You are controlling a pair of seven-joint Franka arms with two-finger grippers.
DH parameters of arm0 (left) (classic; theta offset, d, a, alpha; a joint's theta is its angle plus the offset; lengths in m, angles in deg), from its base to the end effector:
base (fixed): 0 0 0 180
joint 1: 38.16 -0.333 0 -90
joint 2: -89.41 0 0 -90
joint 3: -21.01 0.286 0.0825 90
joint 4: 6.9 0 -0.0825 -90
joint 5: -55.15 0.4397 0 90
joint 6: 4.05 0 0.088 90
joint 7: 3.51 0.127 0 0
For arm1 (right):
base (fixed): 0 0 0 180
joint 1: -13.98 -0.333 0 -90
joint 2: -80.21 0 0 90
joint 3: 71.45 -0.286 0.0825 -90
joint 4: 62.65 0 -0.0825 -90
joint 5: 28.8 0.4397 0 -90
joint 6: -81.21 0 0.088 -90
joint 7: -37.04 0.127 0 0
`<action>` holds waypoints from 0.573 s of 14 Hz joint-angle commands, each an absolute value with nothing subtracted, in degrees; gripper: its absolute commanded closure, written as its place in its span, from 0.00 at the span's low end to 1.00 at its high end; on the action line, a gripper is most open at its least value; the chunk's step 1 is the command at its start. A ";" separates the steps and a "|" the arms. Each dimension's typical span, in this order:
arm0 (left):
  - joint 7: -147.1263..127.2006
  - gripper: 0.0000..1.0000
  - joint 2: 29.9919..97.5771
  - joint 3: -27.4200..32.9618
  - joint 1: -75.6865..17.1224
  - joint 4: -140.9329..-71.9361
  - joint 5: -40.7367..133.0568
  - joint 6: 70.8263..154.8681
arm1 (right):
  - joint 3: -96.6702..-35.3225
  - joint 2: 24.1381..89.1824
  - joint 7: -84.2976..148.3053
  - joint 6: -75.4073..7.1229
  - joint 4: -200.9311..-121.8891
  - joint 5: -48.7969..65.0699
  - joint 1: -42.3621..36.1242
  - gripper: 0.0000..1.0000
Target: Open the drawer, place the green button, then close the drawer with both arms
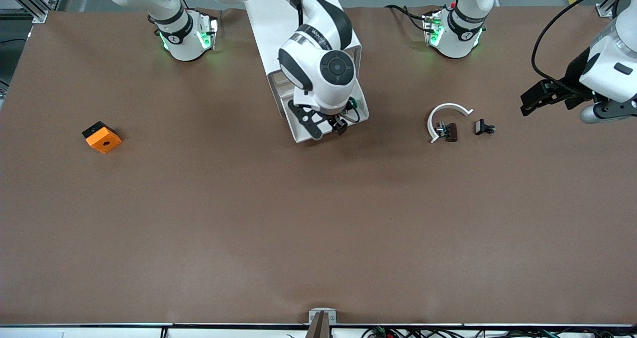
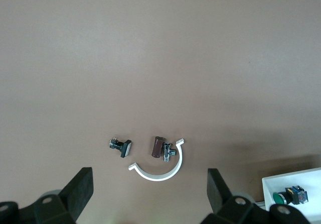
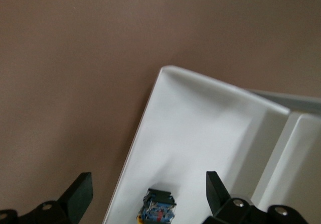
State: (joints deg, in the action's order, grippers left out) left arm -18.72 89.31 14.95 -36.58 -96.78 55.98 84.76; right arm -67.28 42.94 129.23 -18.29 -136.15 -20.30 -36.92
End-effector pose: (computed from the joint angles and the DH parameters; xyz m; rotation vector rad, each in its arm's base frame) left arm 0.6029 -0.0789 0.5728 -3.1166 -0.2064 0.0268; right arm 0.4892 0.5570 0.2915 2.7358 -1.1919 -0.2400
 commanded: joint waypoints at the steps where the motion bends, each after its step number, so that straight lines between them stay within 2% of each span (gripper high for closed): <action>1: -19.06 0.00 87.66 12.76 -36.49 -96.99 56.73 86.21 | -67.84 46.28 117.15 -12.50 -135.95 -19.13 -30.87 0.00; 4: -19.51 0.00 83.97 10.03 -36.40 -97.07 57.09 88.75 | -67.58 48.65 102.56 -5.82 -134.90 -19.48 -23.83 0.00; 8: -19.42 0.00 77.47 7.22 -35.52 -97.25 57.17 93.58 | -67.31 52.87 84.10 -1.24 -135.51 -20.44 -14.96 0.00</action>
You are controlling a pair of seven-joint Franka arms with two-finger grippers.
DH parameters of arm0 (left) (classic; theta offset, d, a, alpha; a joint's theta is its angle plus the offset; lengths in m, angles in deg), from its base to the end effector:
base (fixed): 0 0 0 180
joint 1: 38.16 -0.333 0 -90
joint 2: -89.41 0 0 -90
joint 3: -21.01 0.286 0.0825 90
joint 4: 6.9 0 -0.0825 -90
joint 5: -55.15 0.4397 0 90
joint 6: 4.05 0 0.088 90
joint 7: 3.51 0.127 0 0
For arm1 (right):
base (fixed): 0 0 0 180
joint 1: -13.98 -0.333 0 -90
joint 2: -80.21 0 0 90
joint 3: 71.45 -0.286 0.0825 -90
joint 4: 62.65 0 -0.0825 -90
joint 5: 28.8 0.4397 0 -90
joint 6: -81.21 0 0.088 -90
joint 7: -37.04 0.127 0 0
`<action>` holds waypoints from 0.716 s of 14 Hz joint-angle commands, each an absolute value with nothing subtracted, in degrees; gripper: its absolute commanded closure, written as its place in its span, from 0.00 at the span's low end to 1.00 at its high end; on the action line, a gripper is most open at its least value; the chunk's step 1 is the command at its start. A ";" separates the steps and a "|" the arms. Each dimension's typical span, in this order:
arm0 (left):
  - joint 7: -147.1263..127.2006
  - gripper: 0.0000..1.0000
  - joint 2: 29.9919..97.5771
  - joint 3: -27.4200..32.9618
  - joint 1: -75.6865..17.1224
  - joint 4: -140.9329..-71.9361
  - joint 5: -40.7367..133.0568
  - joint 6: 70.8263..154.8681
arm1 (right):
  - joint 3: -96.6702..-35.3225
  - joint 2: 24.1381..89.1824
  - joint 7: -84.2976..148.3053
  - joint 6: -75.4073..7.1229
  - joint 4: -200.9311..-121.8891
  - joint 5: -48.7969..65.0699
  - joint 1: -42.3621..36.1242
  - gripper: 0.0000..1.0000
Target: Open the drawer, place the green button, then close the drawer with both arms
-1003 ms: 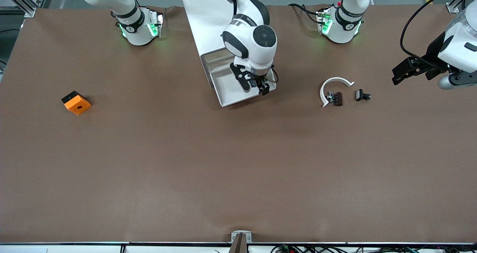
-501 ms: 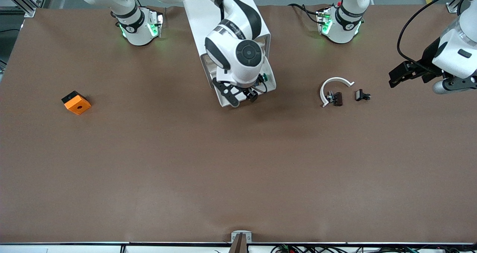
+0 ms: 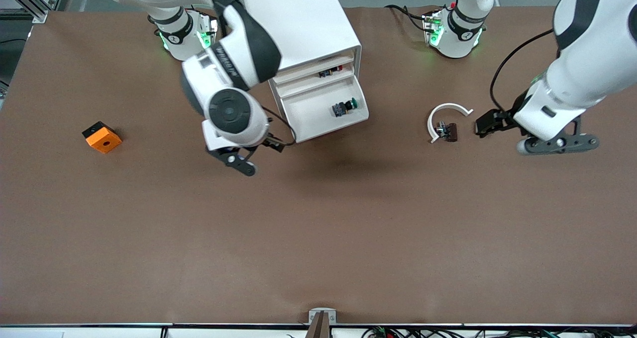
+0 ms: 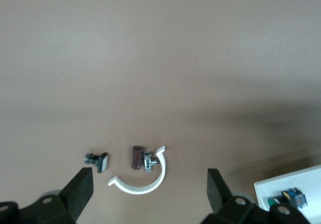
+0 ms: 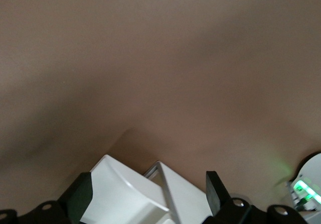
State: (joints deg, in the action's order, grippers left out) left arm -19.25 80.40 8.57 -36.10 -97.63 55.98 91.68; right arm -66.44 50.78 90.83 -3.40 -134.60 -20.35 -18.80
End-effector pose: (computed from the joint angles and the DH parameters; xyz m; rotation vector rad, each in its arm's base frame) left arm 0.6333 -0.1552 0.4789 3.1381 0.0333 -0.1084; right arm 0.6117 0.3563 0.3904 2.9212 -0.6791 -0.4350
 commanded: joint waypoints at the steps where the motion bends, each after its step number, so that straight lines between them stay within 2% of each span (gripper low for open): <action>1: -19.51 0.00 76.15 6.77 -34.21 -98.12 57.17 94.29 | -67.31 53.40 79.36 0.17 -135.43 -21.84 -13.11 0.00; 5: -19.51 0.00 72.11 6.60 -31.66 -104.10 57.17 104.12 | -67.31 56.56 64.14 4.22 -135.51 -24.75 -5.99 0.00; 10: -19.60 0.00 64.90 6.68 -25.95 -105.59 57.17 111.42 | -67.32 58.24 47.52 6.07 -135.25 -29.32 1.93 0.00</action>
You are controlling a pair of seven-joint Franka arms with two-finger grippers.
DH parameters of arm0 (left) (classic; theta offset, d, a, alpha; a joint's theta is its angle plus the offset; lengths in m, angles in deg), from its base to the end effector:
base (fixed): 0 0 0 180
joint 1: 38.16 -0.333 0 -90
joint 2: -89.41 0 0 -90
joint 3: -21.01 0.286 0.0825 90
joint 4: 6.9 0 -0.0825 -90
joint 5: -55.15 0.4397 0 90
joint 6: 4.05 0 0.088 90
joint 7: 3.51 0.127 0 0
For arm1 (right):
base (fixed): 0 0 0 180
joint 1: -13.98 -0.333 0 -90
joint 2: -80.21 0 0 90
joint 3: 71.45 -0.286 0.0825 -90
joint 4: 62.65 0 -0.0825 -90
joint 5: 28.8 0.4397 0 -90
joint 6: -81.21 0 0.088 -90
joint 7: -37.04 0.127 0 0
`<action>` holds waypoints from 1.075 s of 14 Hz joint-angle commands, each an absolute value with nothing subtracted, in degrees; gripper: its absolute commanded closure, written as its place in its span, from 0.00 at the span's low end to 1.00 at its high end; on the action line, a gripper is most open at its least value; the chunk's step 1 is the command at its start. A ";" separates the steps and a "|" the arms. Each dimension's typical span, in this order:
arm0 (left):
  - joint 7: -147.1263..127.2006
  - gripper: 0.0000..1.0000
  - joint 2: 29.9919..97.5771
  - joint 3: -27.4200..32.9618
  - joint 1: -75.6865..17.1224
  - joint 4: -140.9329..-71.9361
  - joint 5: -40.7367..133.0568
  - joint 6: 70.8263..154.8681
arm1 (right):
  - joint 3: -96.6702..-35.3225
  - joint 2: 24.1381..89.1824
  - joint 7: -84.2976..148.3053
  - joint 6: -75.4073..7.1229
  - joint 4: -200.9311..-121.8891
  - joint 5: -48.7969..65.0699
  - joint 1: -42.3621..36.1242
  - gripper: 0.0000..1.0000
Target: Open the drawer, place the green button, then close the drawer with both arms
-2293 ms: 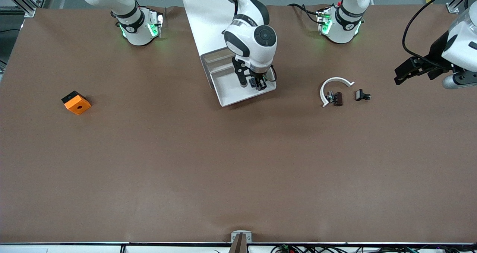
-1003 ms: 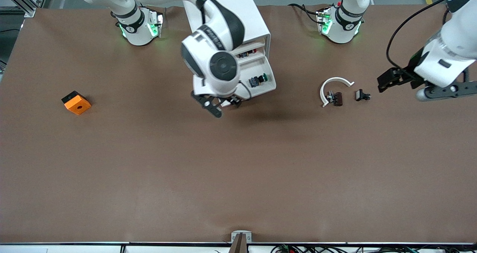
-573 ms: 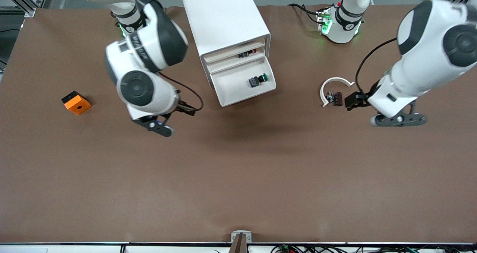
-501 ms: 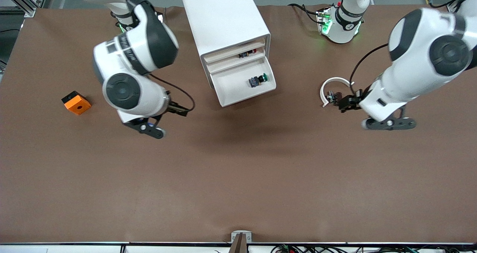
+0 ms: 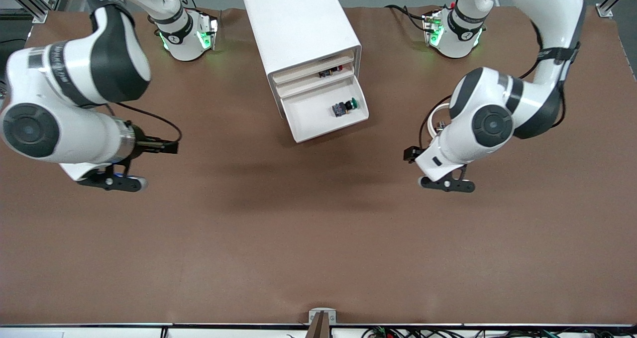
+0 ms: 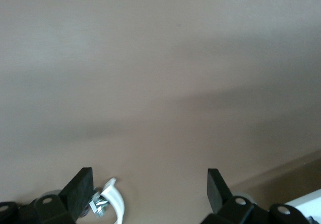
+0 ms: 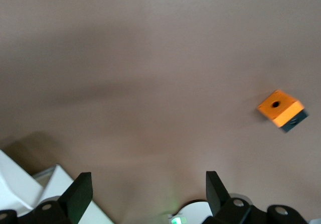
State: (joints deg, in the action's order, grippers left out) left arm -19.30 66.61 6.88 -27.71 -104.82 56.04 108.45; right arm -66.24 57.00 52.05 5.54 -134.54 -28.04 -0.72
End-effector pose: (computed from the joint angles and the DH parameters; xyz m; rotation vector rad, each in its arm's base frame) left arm 0.6189 -0.2734 0.2802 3.0927 -0.2293 -0.2355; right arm 0.6632 0.1224 0.4583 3.0040 -0.1413 -0.4932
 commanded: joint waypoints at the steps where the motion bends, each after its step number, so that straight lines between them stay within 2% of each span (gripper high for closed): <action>1: -20.47 0.00 63.41 6.68 -25.50 -106.30 57.17 113.18 | -67.31 59.28 46.36 6.94 -135.25 -29.32 3.33 0.00; 3: -23.71 0.00 61.29 6.68 -23.93 -106.74 57.17 115.47 | -67.23 60.70 41.81 8.35 -135.25 -29.85 5.80 0.00; 8: -28.20 0.00 58.12 6.59 -20.67 -106.13 57.00 114.87 | -66.96 62.11 31.08 9.76 -135.07 -30.56 11.25 0.00; 15: -44.43 0.00 51.71 6.59 -14.97 -102.09 55.42 114.95 | -67.05 62.28 31.59 10.55 -134.99 -30.73 10.99 0.00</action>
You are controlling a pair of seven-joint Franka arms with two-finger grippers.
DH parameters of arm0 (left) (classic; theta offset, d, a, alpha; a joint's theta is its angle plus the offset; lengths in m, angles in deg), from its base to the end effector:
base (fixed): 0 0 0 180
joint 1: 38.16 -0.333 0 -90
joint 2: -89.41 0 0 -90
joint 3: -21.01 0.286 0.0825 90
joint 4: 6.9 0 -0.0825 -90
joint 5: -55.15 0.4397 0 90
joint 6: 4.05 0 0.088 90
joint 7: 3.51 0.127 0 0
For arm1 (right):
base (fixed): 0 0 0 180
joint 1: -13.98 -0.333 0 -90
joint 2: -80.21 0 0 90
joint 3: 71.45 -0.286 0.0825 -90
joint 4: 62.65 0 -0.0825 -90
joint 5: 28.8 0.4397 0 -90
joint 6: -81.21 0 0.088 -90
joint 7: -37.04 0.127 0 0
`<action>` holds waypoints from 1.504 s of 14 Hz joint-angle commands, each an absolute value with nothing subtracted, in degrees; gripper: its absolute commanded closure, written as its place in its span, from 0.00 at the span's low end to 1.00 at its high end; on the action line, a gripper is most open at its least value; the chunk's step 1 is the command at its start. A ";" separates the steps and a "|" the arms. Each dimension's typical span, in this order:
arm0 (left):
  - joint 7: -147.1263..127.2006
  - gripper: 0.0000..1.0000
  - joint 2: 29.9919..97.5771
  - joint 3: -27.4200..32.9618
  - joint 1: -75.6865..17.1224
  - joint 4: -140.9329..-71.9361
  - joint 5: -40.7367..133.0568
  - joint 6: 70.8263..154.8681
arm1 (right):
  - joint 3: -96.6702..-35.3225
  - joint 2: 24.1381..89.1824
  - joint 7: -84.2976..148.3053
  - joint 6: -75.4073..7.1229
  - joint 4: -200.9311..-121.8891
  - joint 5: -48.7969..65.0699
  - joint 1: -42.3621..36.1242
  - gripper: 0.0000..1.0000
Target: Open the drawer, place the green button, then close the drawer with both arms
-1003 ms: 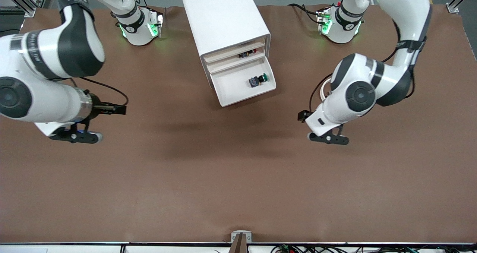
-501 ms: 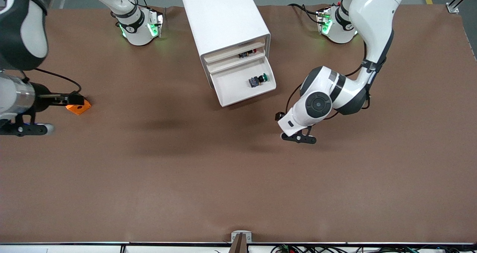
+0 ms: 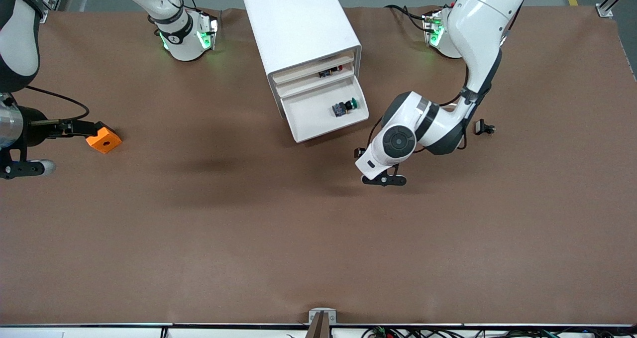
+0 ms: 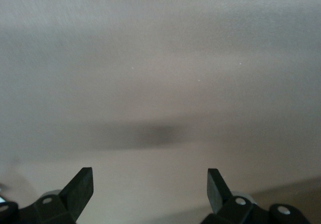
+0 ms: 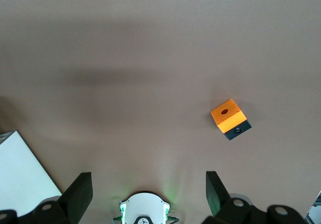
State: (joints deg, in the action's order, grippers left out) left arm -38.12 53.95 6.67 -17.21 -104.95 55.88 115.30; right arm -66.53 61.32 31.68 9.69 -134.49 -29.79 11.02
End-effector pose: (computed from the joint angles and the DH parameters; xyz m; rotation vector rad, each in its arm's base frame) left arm 0.5459 -0.3825 0.1423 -3.0966 -0.0135 0.4148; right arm 0.6523 -0.0171 0.5057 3.0725 0.0869 -0.5217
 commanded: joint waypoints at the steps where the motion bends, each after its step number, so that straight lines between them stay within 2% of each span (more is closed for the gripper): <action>1: -47.69 0.00 51.27 6.59 -14.61 -101.74 55.33 114.95 | -66.96 62.37 31.59 10.64 -134.99 -30.99 10.90 0.00; 8: -51.41 0.00 51.35 6.51 -10.04 -101.82 51.55 114.86 | -66.88 63.07 31.67 11.34 -132.89 -31.70 11.34 0.00; 14: -57.12 0.00 51.26 6.16 -6.43 -102.43 47.26 113.29 | -67.40 64.57 34.64 18.28 -129.80 -29.95 12.22 0.00; 21: -58.00 0.00 51.26 2.64 -6.17 -102.61 41.89 108.54 | -67.14 69.92 35.19 14.07 -130.59 -29.68 10.99 0.00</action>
State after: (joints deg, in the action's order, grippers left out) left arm -56.82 51.28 3.98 -6.17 -102.84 43.92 109.85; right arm -67.28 68.12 34.47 14.72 -129.64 -30.16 10.74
